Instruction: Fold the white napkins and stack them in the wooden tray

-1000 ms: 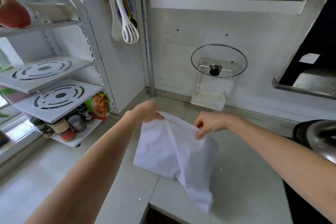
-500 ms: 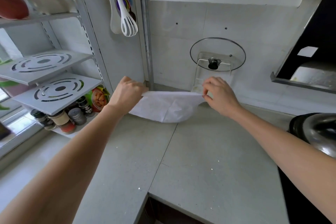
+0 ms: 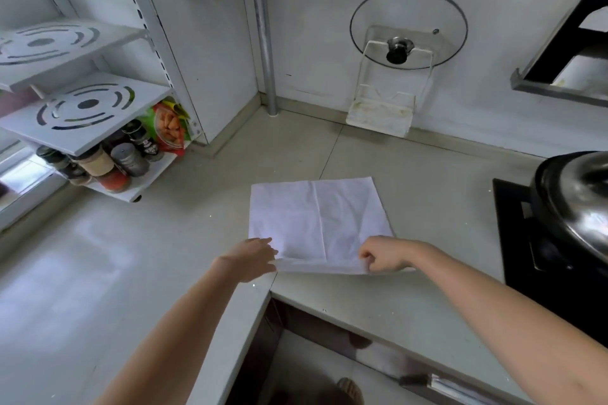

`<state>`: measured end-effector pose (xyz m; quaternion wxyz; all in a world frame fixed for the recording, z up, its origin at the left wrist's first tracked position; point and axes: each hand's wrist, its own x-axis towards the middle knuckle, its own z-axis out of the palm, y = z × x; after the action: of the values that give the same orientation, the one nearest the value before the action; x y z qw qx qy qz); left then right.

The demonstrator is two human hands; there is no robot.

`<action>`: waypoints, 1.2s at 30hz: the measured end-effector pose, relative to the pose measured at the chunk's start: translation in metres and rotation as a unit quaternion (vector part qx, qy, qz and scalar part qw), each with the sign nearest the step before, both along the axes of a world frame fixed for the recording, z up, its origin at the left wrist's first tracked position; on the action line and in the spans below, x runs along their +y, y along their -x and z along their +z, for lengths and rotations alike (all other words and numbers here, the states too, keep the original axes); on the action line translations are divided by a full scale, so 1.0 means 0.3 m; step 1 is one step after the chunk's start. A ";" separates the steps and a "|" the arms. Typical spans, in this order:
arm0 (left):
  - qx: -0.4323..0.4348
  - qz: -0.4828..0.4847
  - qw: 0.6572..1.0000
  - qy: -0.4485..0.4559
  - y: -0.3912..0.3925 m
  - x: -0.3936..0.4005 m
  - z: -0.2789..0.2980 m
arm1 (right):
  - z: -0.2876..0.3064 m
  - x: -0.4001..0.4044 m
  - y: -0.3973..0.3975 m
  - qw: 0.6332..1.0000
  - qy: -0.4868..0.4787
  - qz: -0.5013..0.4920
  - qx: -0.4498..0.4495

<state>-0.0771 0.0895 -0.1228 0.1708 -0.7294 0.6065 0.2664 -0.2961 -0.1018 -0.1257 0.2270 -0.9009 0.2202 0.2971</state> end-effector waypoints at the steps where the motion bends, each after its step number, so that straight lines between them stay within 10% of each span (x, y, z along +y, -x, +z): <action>1: 0.025 0.015 0.999 -0.035 0.013 0.012 -0.015 | -0.010 0.013 0.005 0.999 -0.018 0.006 0.029; 8: 0.098 0.077 0.982 -0.140 0.012 0.033 -0.033 | -0.031 0.053 0.008 0.981 -0.098 0.010 0.169; 20: 0.181 0.330 0.919 0.121 -0.093 -0.101 -0.083 | -0.121 -0.041 -0.018 0.967 0.064 -0.232 -0.082; 36: 0.029 0.475 0.867 0.148 -0.098 -0.305 -0.250 | -0.288 -0.223 -0.181 0.964 0.150 -0.137 -0.169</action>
<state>-0.0476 -0.0020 -0.1977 -0.1040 -0.9379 0.2241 0.2437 -0.2419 -0.1686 -0.2121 0.1614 -0.9228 0.3426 0.0704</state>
